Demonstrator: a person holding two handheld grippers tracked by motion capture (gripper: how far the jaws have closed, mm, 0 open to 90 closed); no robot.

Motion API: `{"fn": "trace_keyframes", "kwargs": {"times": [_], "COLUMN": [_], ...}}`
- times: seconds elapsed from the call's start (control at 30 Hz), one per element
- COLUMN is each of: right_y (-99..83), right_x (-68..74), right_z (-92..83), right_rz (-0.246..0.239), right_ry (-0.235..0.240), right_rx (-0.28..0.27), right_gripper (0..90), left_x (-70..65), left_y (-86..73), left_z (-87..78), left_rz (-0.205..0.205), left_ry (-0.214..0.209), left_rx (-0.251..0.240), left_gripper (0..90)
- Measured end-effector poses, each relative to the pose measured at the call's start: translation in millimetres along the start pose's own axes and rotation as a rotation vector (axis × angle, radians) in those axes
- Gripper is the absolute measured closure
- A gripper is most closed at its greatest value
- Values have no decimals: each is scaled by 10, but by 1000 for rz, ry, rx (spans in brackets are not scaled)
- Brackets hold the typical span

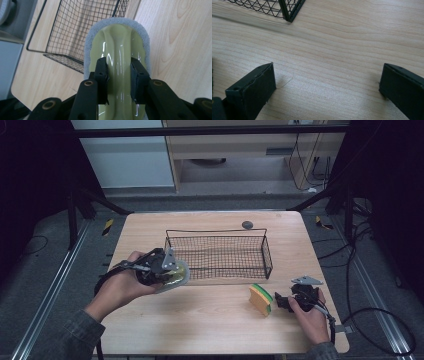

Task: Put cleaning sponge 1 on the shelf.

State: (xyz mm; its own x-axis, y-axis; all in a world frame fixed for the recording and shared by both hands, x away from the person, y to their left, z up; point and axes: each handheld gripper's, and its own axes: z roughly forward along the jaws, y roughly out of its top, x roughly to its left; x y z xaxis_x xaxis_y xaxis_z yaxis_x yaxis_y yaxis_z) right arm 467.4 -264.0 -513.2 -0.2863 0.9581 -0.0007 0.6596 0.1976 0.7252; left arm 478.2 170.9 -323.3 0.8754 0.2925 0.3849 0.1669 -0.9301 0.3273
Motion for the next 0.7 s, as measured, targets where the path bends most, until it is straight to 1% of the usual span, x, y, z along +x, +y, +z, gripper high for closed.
{"fn": "trace_keyframes", "kwargs": {"times": [0.07, 0.13, 0.17, 0.2, 0.23, 0.27, 0.3, 0.4, 0.43, 0.53, 0.6, 0.67, 0.7], "right_y": [0, 0, 0, 0, 0, 0, 0, -1, -1, -4, -4, -5, -5], "right_x": [0, 0, 0, 0, 0, 1, 1, -1, 0, 4, 4, 3, 3], "right_z": [0, 0, 0, 1, 1, 0, 0, 0, 0, -1, -1, 0, 0], "right_rz": [0, 0, 0, 0, 0, 0, 0, -5, -5, -9, -11, -14, -14], "right_ry": [0, 0, 0, -1, -1, -1, -1, -2, -2, 0, 3, 2, 2], "right_rx": [0, 0, 0, 0, 0, 0, 0, 1, 2, 3, 2, 1, 1], "right_gripper": [7, 7, 7, 7, 7, 7, 7, 7, 8, 8, 9, 8, 8], "left_x": [15, 59, 83, 132, 132, 188, 188, 260, 278, 337, 388, 444, 465], "left_y": [24, 61, 77, 103, 103, 127, 127, 165, 179, 217, 235, 245, 251], "left_z": [15, 34, 33, 23, 23, 17, 17, 20, 27, 53, 69, 84, 91], "left_rz": [6, 34, 40, 51, 51, 57, 57, 70, 76, 92, 98, 89, 91], "left_ry": [1, 16, 27, 63, 63, 91, 91, 108, 111, 136, 147, 153, 160], "left_rx": [-1, -18, -32, -55, -55, -60, -60, -73, -72, -58, -62, -75, -80], "left_gripper": [708, 708, 708, 709, 708, 709, 709, 709, 709, 709, 709, 709, 709]}}
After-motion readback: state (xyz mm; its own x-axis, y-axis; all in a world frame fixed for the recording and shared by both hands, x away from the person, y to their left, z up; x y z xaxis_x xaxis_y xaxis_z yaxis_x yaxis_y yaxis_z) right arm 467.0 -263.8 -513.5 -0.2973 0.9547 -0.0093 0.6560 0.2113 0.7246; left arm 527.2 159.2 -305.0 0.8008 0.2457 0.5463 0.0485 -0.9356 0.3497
